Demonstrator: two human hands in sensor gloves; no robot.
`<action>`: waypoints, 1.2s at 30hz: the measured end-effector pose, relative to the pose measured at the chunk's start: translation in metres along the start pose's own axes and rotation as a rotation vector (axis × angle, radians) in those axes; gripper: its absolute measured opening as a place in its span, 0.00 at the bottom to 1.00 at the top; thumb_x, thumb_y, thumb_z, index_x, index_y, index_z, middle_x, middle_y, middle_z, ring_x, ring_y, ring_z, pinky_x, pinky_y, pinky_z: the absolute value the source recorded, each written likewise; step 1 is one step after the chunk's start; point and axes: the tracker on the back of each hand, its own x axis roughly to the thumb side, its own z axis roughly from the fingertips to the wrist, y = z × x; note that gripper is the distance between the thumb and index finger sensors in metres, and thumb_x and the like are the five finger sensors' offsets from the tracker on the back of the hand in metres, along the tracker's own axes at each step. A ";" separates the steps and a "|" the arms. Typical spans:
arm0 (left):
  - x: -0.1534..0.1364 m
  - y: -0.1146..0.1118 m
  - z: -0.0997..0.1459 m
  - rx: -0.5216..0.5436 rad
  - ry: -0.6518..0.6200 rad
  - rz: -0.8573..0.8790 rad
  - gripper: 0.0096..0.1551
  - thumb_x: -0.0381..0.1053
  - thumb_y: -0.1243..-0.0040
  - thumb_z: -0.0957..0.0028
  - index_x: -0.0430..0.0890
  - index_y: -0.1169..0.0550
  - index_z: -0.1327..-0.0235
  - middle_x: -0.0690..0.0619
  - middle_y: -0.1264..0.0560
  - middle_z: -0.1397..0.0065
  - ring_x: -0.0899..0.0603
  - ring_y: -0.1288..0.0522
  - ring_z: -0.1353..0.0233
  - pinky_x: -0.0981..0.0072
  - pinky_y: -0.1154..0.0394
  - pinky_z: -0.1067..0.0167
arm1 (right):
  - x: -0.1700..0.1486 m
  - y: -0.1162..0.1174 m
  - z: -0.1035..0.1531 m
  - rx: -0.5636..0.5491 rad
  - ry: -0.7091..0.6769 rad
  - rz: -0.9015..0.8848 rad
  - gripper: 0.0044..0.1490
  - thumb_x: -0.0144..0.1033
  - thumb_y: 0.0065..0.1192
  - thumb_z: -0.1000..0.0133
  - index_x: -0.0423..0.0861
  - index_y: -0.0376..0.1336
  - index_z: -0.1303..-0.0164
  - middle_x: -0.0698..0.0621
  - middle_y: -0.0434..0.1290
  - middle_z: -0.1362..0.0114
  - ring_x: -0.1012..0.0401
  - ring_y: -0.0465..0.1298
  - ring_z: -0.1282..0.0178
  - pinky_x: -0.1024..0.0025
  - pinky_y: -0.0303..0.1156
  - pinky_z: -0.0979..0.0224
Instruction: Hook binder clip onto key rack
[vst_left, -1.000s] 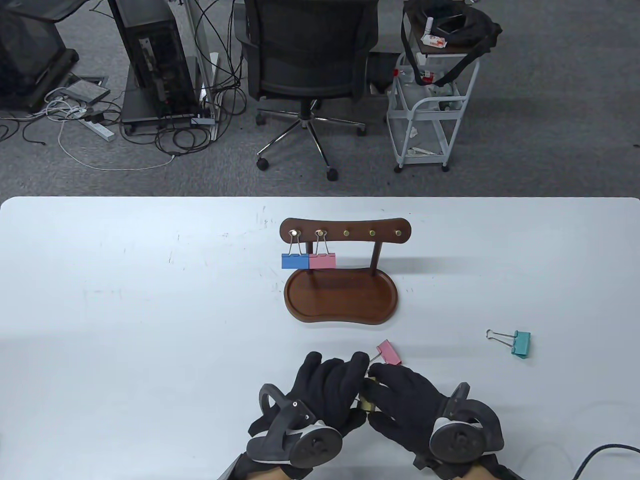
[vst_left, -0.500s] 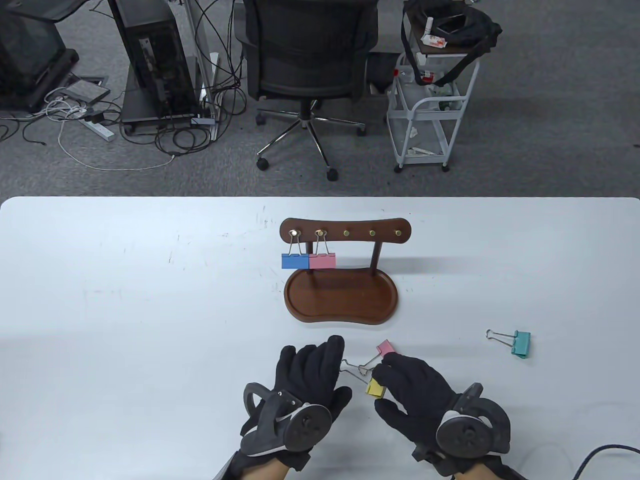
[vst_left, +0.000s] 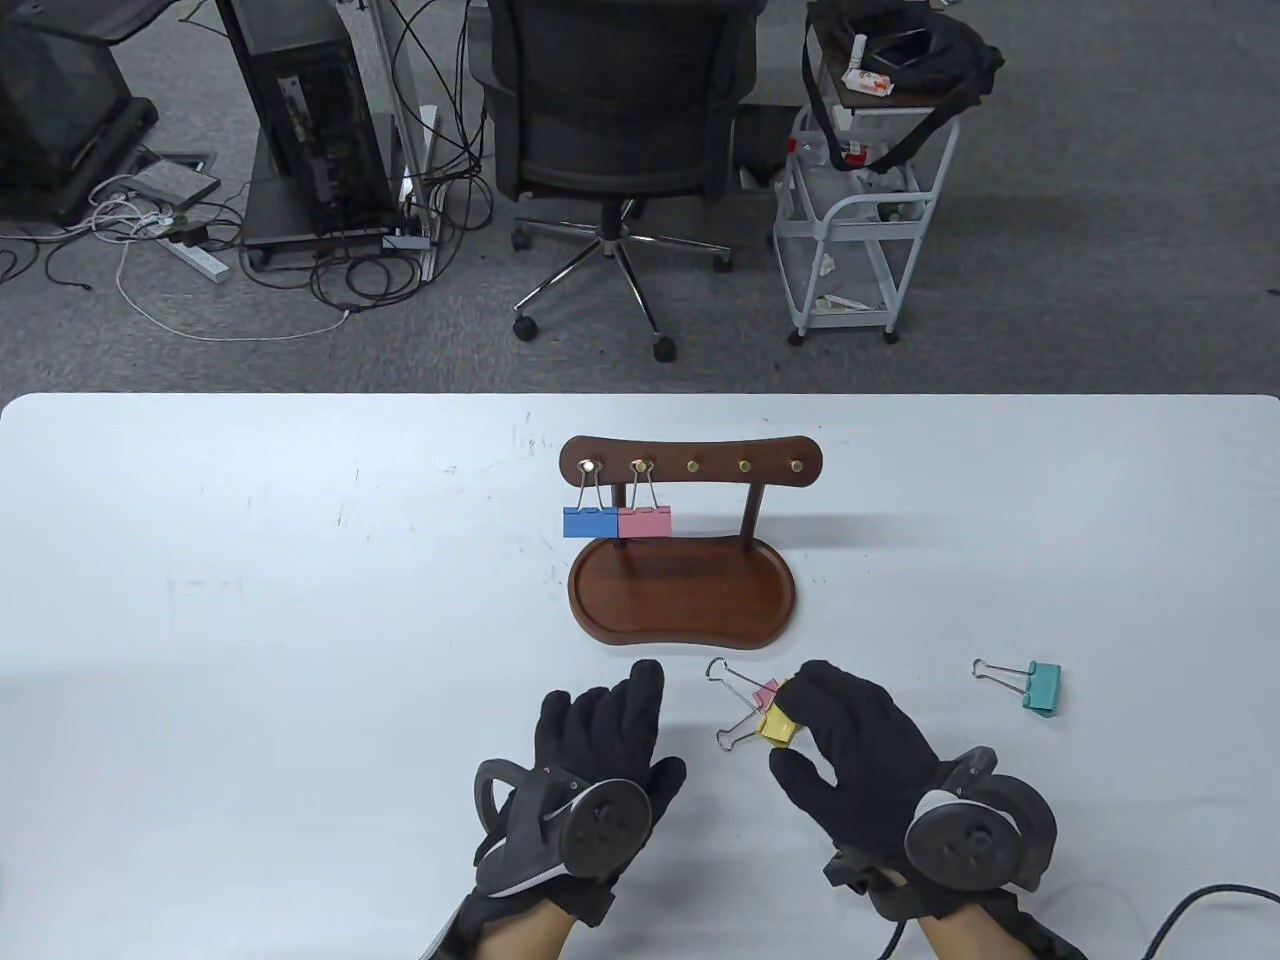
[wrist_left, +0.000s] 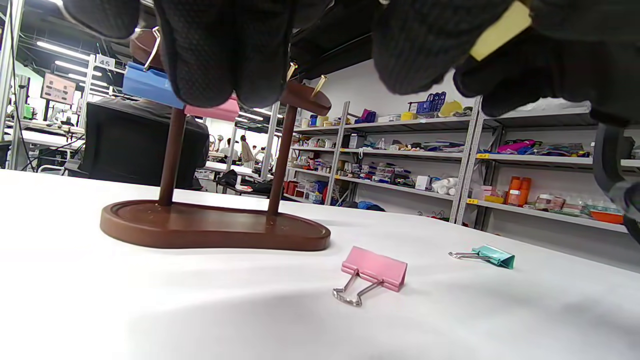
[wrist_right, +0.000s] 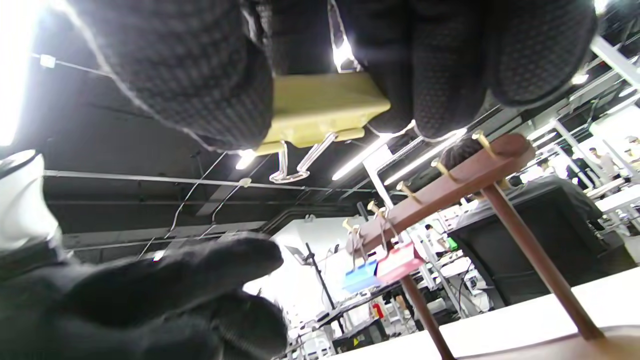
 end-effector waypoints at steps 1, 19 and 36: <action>0.000 0.000 0.000 -0.001 0.001 -0.001 0.54 0.56 0.36 0.40 0.32 0.46 0.13 0.33 0.29 0.21 0.23 0.28 0.26 0.18 0.42 0.29 | 0.000 -0.002 -0.003 -0.010 0.006 -0.001 0.44 0.48 0.75 0.49 0.37 0.65 0.27 0.29 0.70 0.26 0.33 0.74 0.35 0.34 0.70 0.37; -0.001 0.000 0.000 -0.007 0.033 0.000 0.53 0.56 0.36 0.40 0.31 0.46 0.13 0.32 0.28 0.21 0.23 0.27 0.26 0.18 0.42 0.30 | 0.004 -0.013 -0.080 -0.125 0.162 -0.001 0.44 0.47 0.76 0.47 0.35 0.65 0.27 0.28 0.69 0.26 0.32 0.74 0.36 0.34 0.70 0.37; -0.005 0.000 -0.001 -0.014 0.059 0.012 0.52 0.56 0.37 0.39 0.31 0.45 0.14 0.32 0.28 0.22 0.23 0.27 0.26 0.18 0.42 0.30 | -0.005 0.043 -0.137 -0.068 0.342 0.142 0.43 0.46 0.75 0.46 0.34 0.64 0.26 0.26 0.69 0.26 0.31 0.73 0.36 0.33 0.69 0.38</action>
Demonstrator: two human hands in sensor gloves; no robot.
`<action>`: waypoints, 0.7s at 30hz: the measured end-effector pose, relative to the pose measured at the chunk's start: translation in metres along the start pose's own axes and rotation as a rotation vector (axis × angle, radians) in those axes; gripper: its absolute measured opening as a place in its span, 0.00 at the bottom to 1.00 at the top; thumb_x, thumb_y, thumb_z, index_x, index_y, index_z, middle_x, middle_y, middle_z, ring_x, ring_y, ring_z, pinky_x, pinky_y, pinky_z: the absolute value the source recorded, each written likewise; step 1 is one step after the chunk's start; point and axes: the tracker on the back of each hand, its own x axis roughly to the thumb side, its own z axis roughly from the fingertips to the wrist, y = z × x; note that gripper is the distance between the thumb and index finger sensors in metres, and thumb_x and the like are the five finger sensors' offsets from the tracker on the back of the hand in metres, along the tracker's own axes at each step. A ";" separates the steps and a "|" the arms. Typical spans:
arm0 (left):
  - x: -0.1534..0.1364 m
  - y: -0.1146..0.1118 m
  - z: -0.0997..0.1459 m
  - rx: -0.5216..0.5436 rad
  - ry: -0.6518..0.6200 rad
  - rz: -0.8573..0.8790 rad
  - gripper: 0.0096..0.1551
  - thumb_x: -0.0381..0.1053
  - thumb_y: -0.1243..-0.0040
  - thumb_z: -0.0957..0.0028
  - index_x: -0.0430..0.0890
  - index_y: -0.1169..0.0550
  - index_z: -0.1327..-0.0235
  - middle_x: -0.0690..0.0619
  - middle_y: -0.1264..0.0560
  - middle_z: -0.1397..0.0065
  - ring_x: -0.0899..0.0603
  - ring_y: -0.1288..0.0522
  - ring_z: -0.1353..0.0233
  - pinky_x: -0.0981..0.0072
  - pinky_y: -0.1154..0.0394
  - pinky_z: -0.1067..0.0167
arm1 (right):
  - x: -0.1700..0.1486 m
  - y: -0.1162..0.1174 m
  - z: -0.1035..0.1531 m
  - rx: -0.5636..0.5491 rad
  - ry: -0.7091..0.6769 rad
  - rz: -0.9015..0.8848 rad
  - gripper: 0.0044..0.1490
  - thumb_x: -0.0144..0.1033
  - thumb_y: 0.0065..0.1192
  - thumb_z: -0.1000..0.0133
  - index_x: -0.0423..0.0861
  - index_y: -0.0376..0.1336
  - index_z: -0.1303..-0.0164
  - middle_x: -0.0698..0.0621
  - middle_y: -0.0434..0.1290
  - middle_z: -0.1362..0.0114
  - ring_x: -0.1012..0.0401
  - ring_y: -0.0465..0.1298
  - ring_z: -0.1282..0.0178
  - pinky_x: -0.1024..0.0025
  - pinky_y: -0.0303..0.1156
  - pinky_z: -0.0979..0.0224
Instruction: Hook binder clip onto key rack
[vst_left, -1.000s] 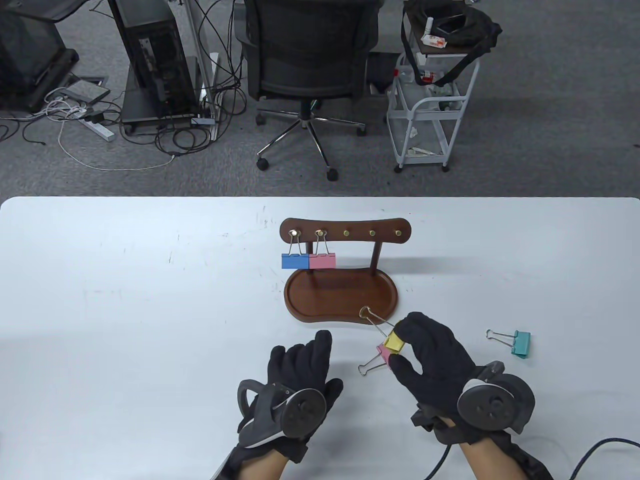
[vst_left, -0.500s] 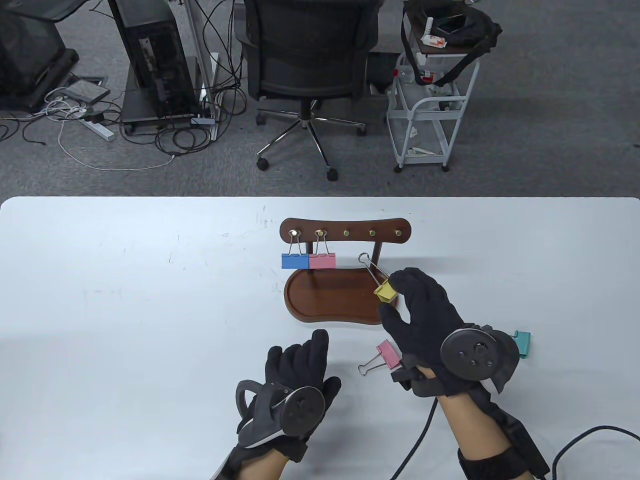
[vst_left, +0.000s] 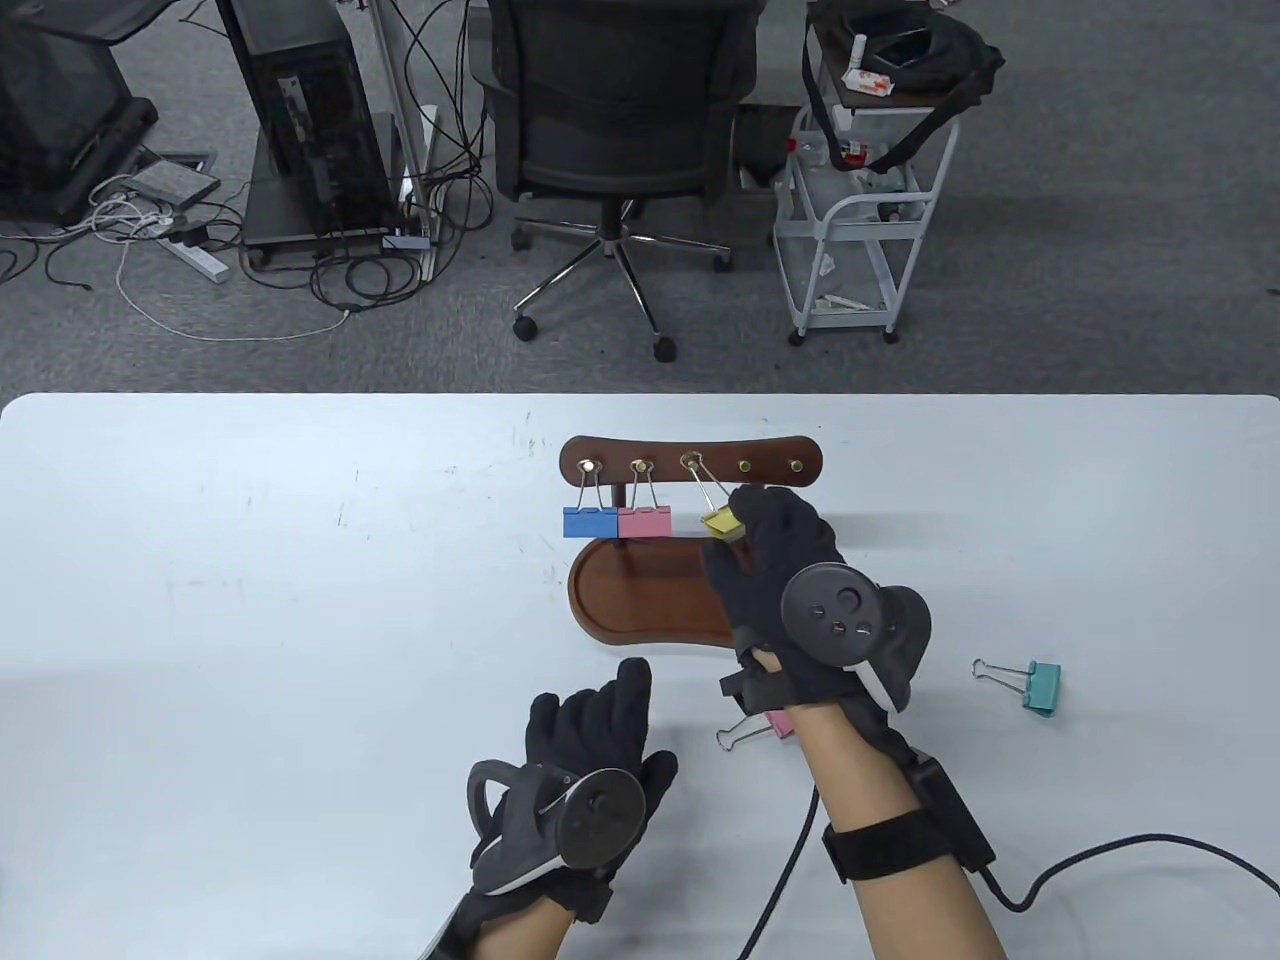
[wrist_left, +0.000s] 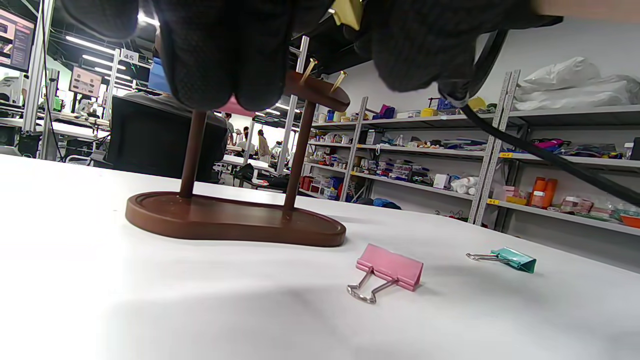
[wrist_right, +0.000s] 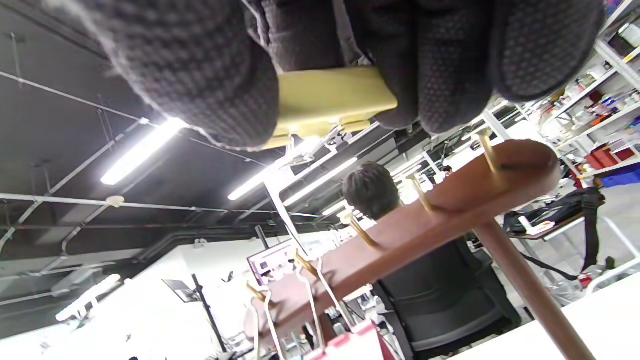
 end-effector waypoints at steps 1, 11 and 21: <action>0.000 0.000 0.000 -0.001 0.002 0.001 0.52 0.56 0.37 0.39 0.31 0.45 0.14 0.32 0.28 0.22 0.23 0.27 0.26 0.18 0.42 0.30 | 0.000 0.004 -0.001 0.007 0.014 0.024 0.43 0.46 0.75 0.45 0.34 0.64 0.26 0.26 0.68 0.26 0.31 0.73 0.37 0.33 0.70 0.38; -0.001 0.000 0.000 -0.008 0.010 0.006 0.52 0.56 0.37 0.39 0.31 0.45 0.14 0.32 0.28 0.22 0.23 0.27 0.26 0.18 0.42 0.30 | -0.009 0.025 -0.007 0.028 0.064 0.099 0.43 0.47 0.73 0.44 0.34 0.64 0.26 0.26 0.68 0.25 0.31 0.73 0.36 0.33 0.69 0.38; -0.002 0.000 -0.001 -0.009 0.021 0.007 0.52 0.56 0.37 0.39 0.31 0.45 0.14 0.32 0.28 0.22 0.23 0.27 0.26 0.18 0.42 0.30 | -0.014 0.034 -0.005 0.036 0.058 0.120 0.41 0.48 0.71 0.42 0.35 0.64 0.27 0.26 0.68 0.25 0.31 0.73 0.37 0.34 0.70 0.38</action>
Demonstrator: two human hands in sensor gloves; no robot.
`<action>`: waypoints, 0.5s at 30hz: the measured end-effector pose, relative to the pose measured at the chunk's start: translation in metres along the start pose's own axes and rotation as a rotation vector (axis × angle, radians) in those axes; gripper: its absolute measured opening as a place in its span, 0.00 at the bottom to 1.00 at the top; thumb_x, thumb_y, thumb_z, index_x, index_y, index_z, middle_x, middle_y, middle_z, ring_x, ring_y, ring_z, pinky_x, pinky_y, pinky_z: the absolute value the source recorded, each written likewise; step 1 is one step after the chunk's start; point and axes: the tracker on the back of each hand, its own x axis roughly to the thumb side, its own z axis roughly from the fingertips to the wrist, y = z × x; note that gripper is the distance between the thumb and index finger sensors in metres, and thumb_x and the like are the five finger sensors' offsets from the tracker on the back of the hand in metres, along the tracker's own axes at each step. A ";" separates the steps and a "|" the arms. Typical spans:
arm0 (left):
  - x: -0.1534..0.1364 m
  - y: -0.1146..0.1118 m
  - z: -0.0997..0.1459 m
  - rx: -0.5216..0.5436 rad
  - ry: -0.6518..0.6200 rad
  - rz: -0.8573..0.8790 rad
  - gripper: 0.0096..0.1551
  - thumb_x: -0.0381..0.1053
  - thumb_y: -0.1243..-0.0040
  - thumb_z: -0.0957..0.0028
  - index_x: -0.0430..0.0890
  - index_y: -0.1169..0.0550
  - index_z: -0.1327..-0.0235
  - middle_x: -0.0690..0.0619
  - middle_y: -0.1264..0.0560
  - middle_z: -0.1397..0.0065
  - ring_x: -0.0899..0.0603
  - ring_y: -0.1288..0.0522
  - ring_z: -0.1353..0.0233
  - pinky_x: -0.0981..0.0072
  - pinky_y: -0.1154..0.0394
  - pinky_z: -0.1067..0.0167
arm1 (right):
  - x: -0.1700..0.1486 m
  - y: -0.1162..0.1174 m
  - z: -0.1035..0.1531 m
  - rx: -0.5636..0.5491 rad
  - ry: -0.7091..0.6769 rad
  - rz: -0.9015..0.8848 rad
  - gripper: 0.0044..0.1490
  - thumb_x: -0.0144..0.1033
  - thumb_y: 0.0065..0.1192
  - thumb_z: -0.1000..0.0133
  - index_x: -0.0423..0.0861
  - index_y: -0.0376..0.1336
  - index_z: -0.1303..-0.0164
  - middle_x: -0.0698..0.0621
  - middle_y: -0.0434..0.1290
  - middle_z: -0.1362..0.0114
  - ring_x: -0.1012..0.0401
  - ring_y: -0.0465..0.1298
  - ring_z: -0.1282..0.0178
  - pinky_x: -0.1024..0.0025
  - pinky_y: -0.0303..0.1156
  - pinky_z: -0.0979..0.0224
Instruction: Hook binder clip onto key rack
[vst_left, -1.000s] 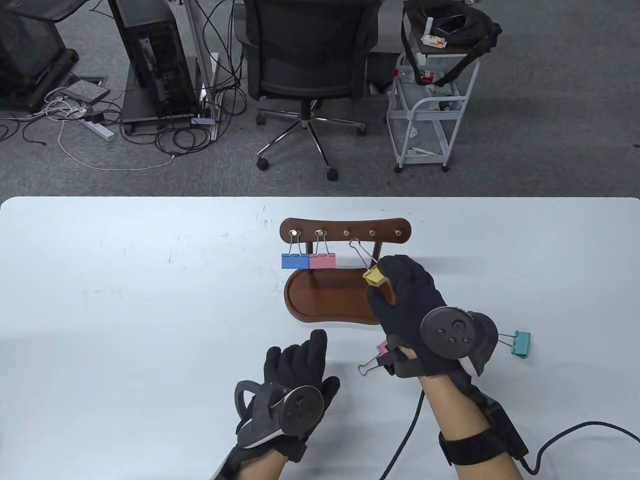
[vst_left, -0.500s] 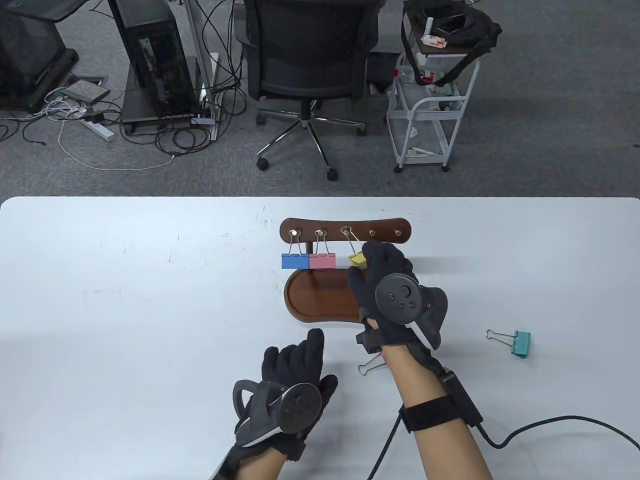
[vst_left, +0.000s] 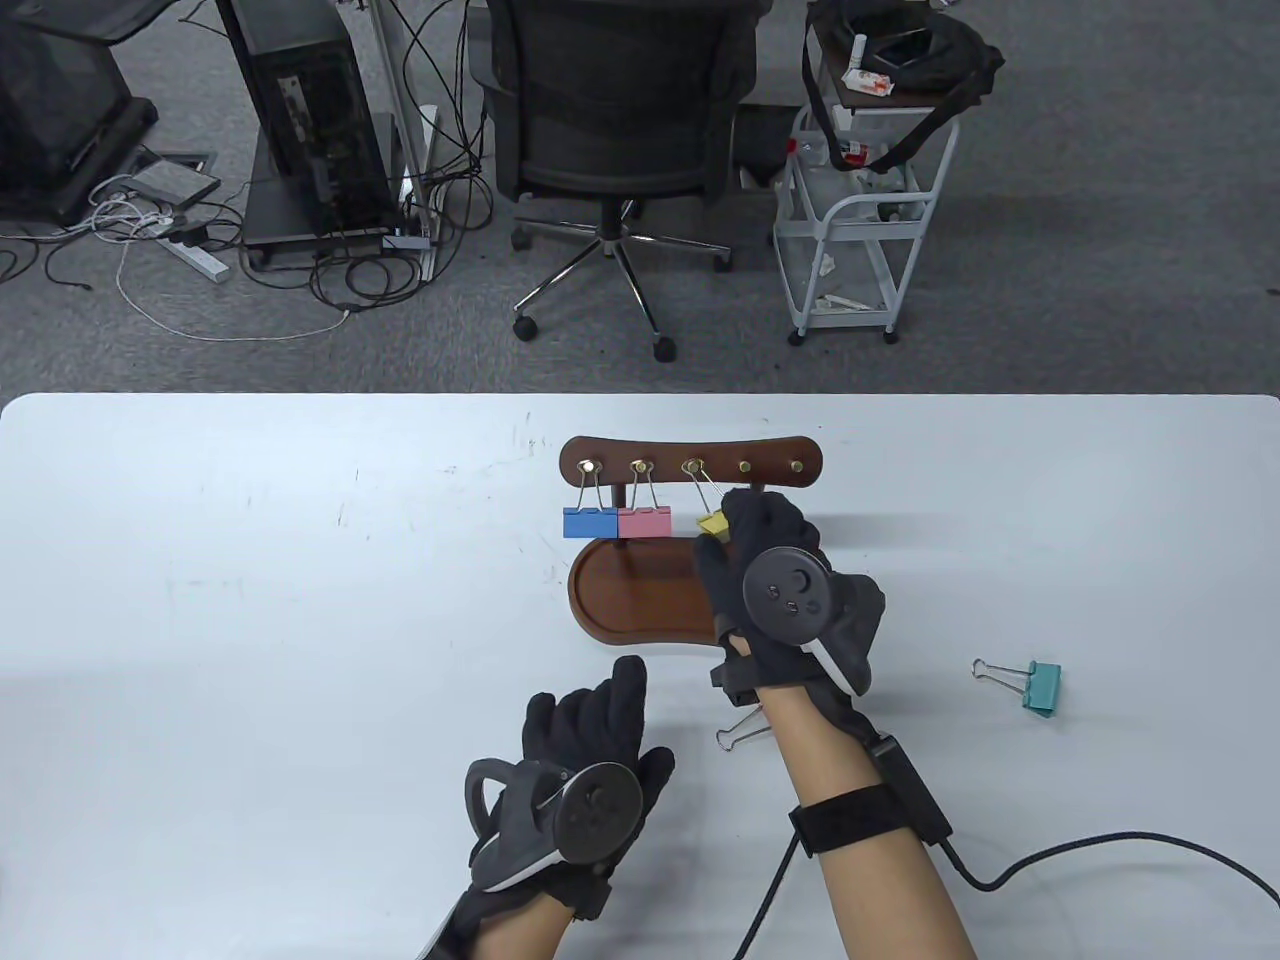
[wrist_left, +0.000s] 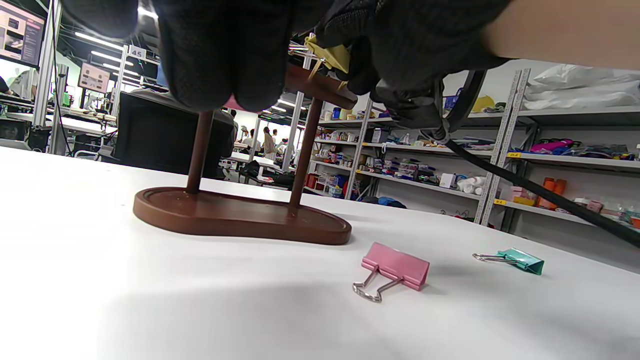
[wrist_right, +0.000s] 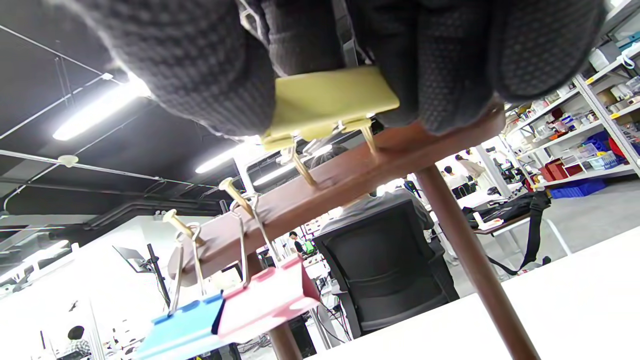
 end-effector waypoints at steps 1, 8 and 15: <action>0.000 0.000 0.000 -0.002 0.001 -0.002 0.52 0.56 0.37 0.39 0.31 0.45 0.14 0.32 0.28 0.22 0.22 0.27 0.27 0.18 0.42 0.30 | 0.000 0.001 0.000 0.000 0.001 -0.001 0.41 0.48 0.71 0.42 0.35 0.64 0.27 0.26 0.68 0.25 0.31 0.73 0.37 0.34 0.70 0.38; -0.001 0.000 0.000 -0.005 0.013 -0.005 0.52 0.56 0.37 0.39 0.31 0.45 0.14 0.32 0.28 0.22 0.22 0.27 0.27 0.18 0.42 0.30 | -0.002 0.012 -0.002 0.006 0.012 0.001 0.39 0.48 0.69 0.40 0.34 0.65 0.27 0.25 0.67 0.25 0.30 0.73 0.37 0.34 0.69 0.38; -0.002 0.000 -0.001 -0.018 0.018 -0.003 0.52 0.56 0.37 0.39 0.31 0.45 0.14 0.32 0.28 0.22 0.22 0.27 0.27 0.18 0.42 0.30 | -0.008 0.026 -0.002 0.024 0.035 0.008 0.41 0.48 0.70 0.40 0.34 0.63 0.25 0.25 0.66 0.25 0.31 0.73 0.37 0.34 0.69 0.38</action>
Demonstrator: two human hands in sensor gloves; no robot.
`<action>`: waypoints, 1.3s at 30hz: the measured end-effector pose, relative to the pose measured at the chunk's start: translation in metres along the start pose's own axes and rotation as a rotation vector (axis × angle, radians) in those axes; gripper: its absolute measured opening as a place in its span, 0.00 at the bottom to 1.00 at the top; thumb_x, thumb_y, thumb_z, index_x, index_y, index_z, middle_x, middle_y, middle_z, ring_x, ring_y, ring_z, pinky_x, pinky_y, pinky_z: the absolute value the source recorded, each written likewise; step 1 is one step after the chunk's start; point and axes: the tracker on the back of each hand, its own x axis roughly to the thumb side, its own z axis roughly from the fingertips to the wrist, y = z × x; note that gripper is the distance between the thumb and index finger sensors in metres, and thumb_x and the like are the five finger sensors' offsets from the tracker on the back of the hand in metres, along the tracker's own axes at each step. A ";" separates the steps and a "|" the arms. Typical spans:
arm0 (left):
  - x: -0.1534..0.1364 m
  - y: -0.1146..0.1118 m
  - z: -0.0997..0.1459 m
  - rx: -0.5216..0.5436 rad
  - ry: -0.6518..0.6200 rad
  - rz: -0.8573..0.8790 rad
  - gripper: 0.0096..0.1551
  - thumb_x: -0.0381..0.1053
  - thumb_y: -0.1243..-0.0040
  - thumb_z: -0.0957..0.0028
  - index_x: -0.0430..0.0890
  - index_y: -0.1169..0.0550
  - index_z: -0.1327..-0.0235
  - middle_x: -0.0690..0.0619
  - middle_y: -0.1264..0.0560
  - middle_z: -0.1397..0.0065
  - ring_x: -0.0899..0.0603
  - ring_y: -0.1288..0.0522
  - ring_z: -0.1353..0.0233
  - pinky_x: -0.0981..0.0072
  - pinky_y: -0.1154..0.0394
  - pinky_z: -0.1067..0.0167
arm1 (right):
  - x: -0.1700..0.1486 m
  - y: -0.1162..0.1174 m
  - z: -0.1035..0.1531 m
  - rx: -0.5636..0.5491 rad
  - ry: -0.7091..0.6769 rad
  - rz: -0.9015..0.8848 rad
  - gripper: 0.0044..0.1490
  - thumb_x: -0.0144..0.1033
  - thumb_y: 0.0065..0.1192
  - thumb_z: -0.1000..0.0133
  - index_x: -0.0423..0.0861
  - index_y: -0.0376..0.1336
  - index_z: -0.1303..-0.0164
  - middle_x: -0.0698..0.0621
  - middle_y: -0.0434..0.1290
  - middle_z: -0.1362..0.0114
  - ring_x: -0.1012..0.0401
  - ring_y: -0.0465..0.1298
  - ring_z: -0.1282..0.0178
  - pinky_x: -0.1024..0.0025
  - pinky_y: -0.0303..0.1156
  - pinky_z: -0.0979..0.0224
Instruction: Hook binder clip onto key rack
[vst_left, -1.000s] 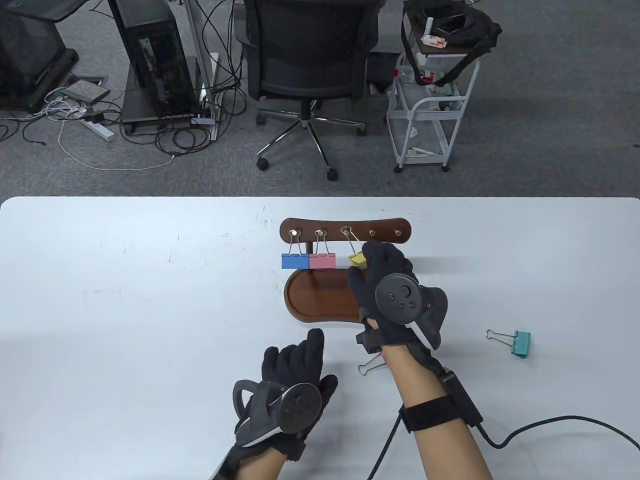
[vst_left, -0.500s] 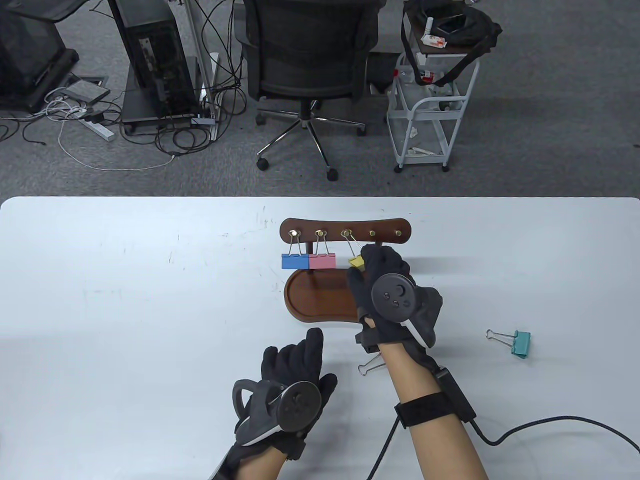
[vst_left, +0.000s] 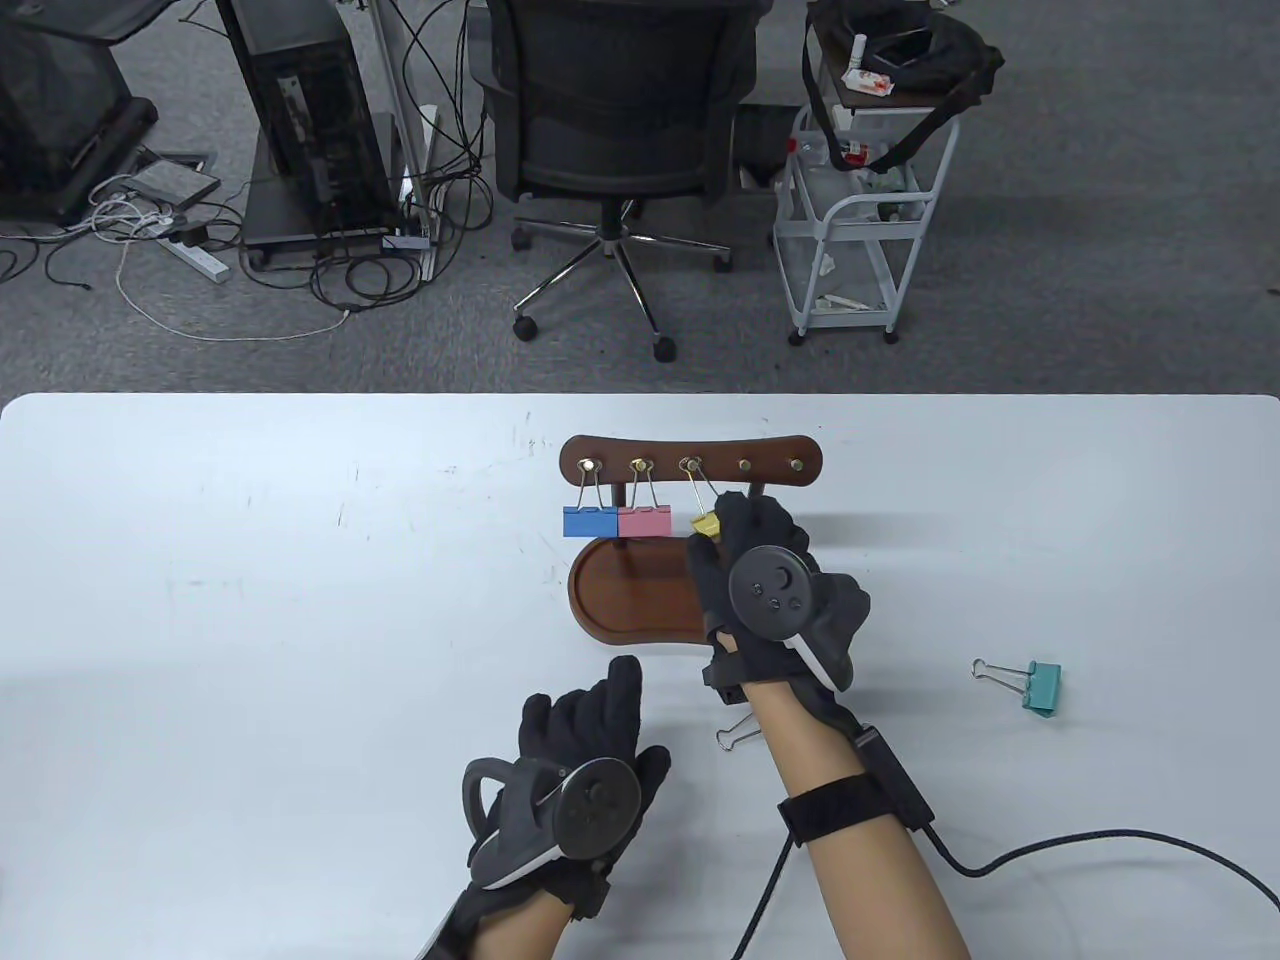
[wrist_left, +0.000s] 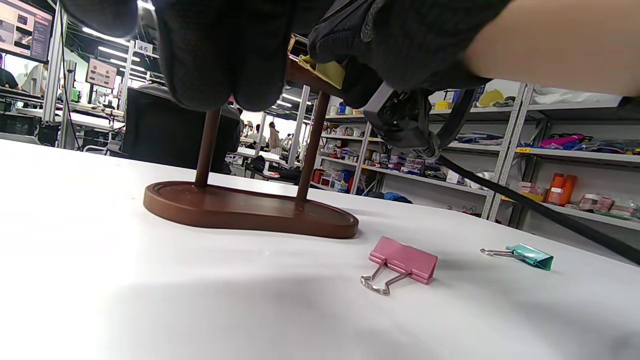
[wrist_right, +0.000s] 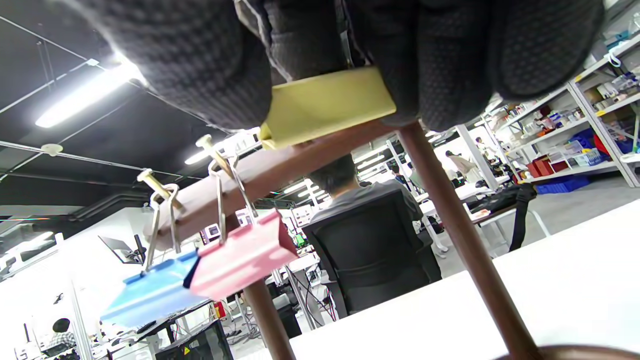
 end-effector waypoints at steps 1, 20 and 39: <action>0.000 0.000 0.000 -0.002 0.000 -0.001 0.52 0.56 0.37 0.39 0.31 0.45 0.14 0.32 0.28 0.22 0.22 0.27 0.27 0.18 0.42 0.30 | -0.001 0.002 0.000 0.003 0.004 0.003 0.42 0.48 0.70 0.40 0.34 0.63 0.24 0.25 0.66 0.24 0.31 0.73 0.37 0.34 0.69 0.38; 0.000 -0.002 -0.002 -0.041 0.017 0.005 0.52 0.57 0.38 0.39 0.31 0.45 0.14 0.31 0.28 0.22 0.22 0.27 0.27 0.18 0.42 0.30 | -0.008 0.030 -0.005 0.064 0.029 0.019 0.52 0.48 0.70 0.41 0.30 0.53 0.17 0.27 0.63 0.23 0.31 0.71 0.35 0.34 0.68 0.36; -0.002 -0.003 -0.003 -0.053 0.023 0.009 0.52 0.57 0.38 0.39 0.31 0.45 0.14 0.31 0.28 0.22 0.22 0.27 0.27 0.18 0.42 0.30 | -0.021 0.015 -0.003 0.102 0.021 -0.017 0.52 0.47 0.69 0.39 0.30 0.51 0.15 0.25 0.60 0.19 0.28 0.67 0.29 0.32 0.65 0.34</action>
